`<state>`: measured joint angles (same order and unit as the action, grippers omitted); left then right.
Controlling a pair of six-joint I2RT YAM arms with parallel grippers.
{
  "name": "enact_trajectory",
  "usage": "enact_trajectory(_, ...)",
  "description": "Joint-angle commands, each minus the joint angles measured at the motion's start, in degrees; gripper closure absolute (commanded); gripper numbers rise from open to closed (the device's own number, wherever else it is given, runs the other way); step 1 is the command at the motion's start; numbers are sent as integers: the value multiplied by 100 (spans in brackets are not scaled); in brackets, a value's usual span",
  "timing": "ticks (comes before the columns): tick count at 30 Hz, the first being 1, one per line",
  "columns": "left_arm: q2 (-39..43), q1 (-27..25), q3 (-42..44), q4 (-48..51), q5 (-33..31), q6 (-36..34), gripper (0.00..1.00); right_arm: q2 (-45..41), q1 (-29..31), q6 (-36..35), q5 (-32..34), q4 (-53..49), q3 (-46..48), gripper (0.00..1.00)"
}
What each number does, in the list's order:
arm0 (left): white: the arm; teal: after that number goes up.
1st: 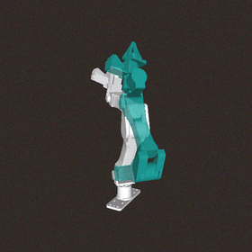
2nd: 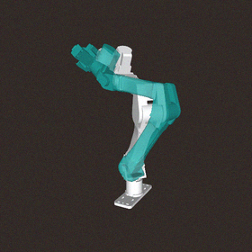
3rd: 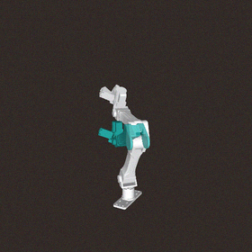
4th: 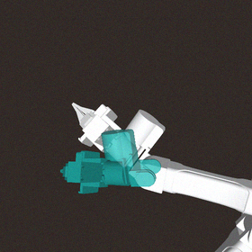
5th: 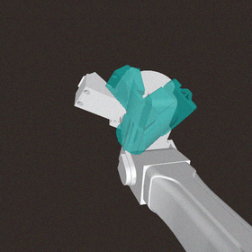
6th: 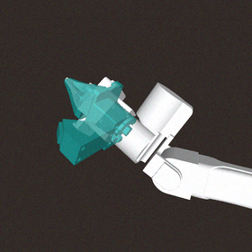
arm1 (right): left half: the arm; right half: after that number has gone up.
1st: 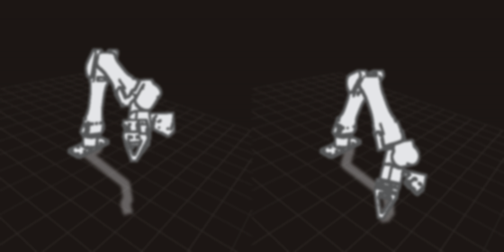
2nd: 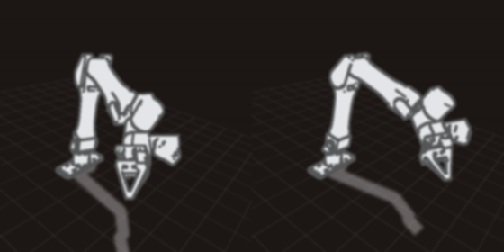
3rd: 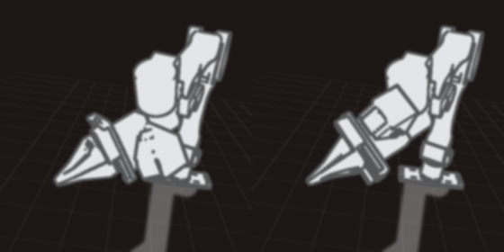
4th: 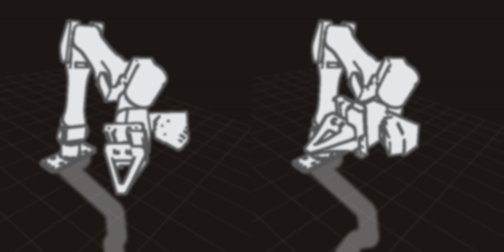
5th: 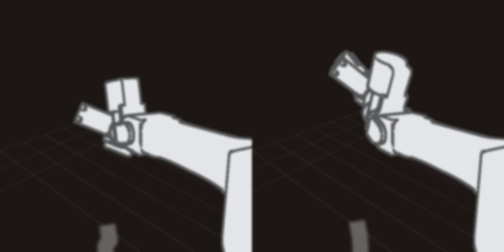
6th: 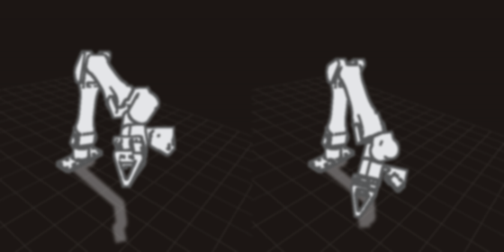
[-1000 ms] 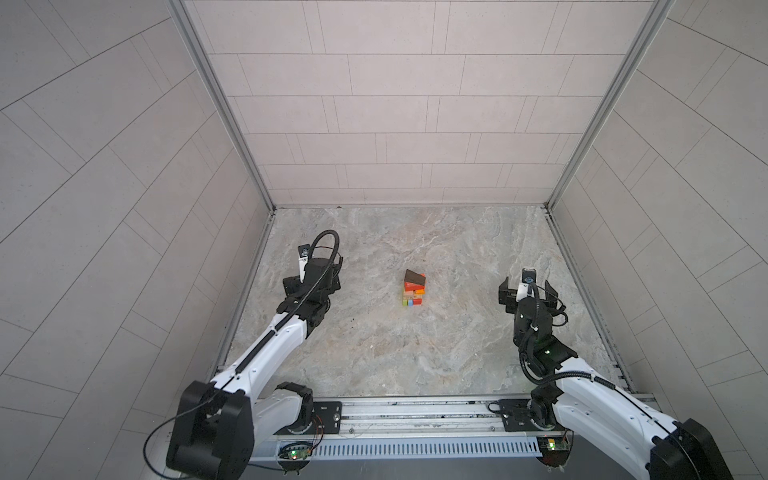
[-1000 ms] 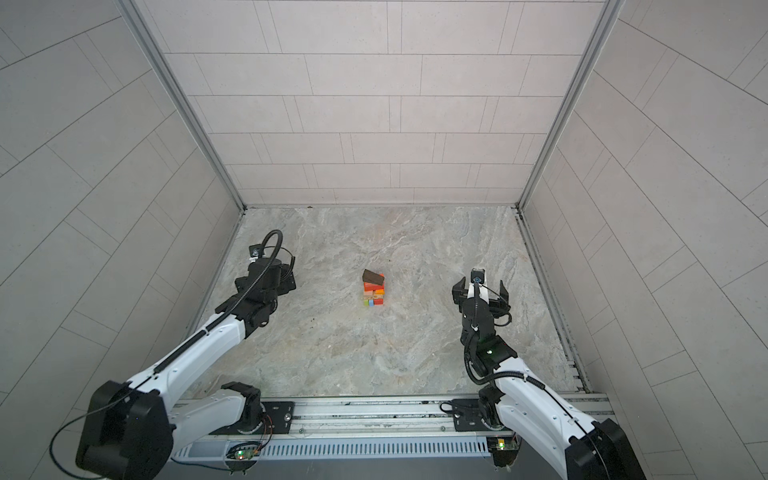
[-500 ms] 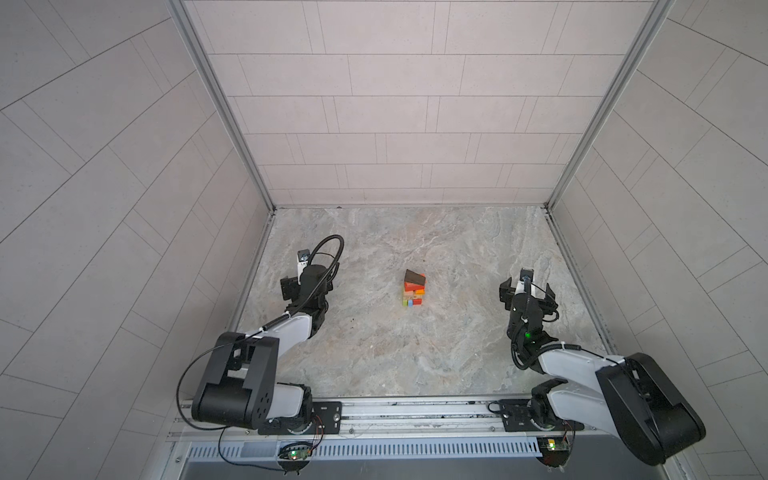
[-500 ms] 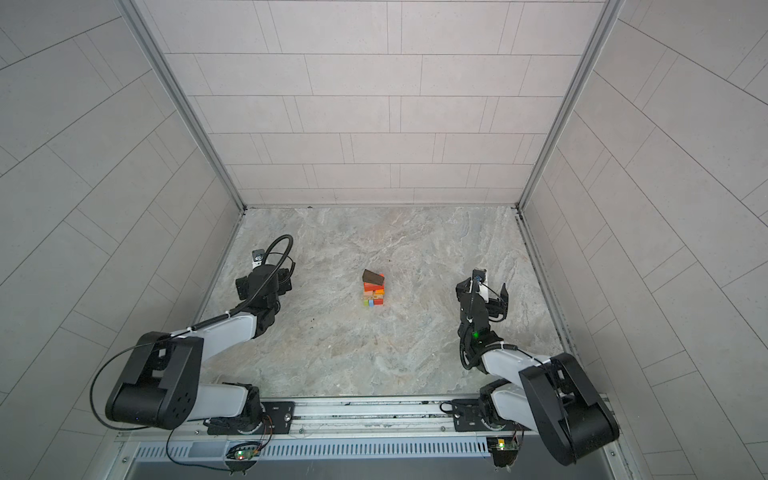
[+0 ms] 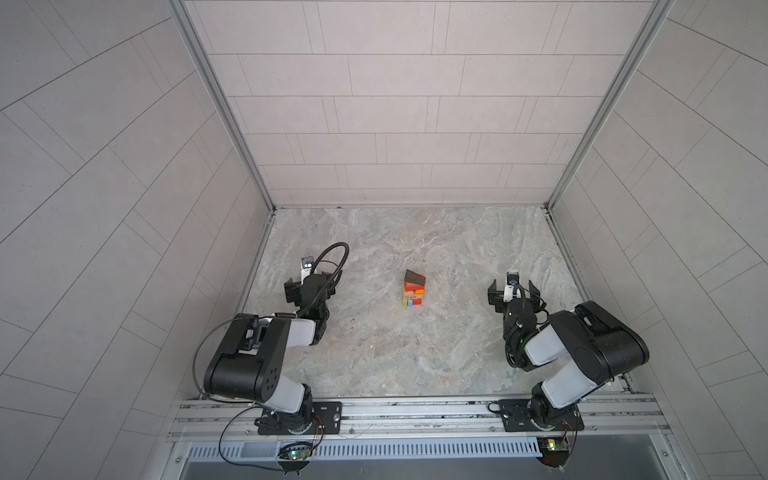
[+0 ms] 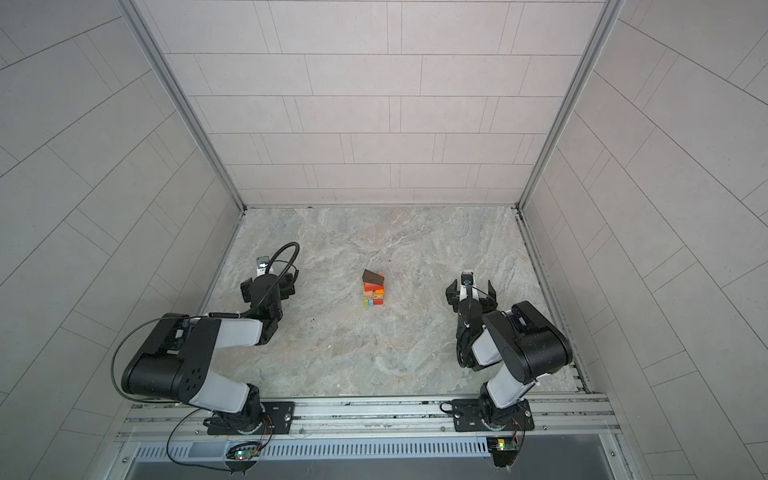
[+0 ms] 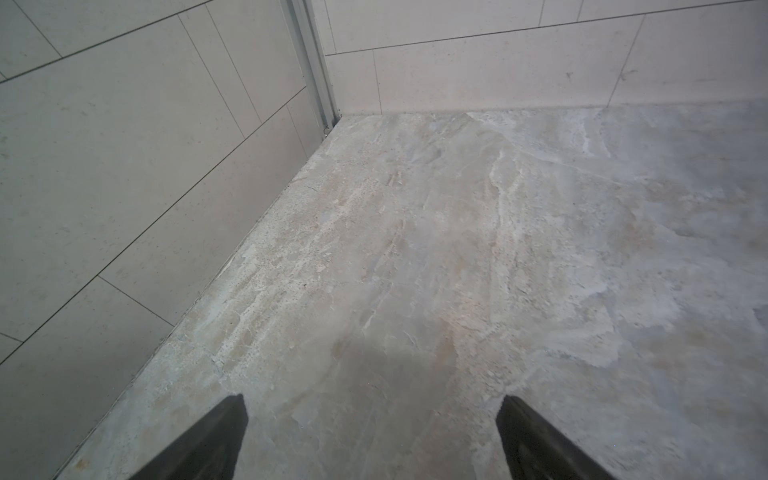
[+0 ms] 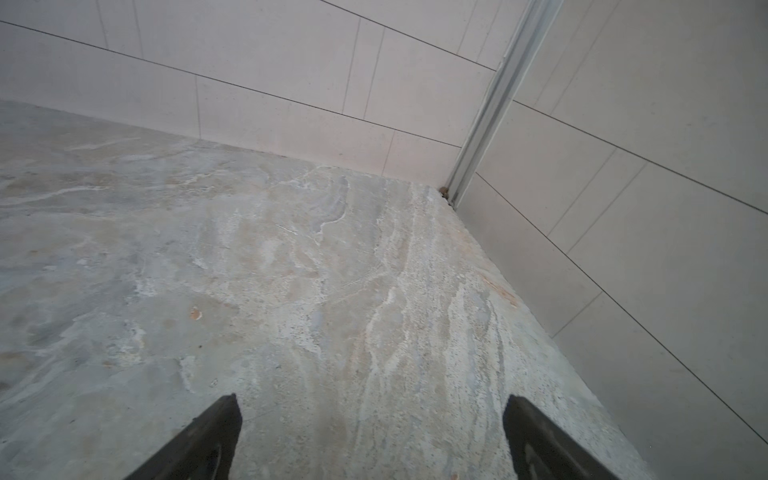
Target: Build the wood block tower
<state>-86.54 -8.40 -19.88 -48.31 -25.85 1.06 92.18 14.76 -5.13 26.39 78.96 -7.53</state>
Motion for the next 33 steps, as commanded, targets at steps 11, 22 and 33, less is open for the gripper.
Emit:
enact_trajectory(11,-311,468,-420,42,1022,74,0,-261,-1224,600,-1700,-2649,-1414,1)
enact_trajectory(22,-421,471,-282,-429,1031,6,0,-205,-1220,601,-1694,-2348,-1312,1)
enact_trajectory(33,-430,465,-280,-458,1031,-1,0,-192,-1215,604,-1698,-2306,-1311,0)
